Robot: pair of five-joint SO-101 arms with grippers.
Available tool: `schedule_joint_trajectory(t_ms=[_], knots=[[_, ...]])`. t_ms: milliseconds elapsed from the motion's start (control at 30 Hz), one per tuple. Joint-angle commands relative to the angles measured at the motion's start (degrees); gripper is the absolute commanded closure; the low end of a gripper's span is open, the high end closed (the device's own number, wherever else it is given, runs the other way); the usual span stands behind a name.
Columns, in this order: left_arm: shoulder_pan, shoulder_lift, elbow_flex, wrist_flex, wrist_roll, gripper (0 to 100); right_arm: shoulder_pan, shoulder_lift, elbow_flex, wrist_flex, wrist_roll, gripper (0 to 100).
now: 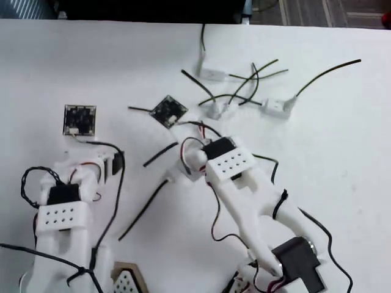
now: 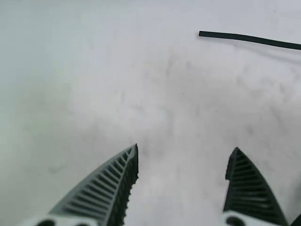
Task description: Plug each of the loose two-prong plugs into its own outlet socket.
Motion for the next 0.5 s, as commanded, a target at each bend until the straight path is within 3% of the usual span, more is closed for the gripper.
schedule_joint_trajectory(t_ms=[0, 467], knots=[[-0.6, -1.7, -0.3, -1.1, 0.0, 71, 2.0, 0.0, -2.8, -1.3, 0.5, 98.1], [-0.7, -1.7, -0.3, -1.1, 0.0, 71, 2.2, 5.3, -2.8, -1.5, 0.1, 98.1]])
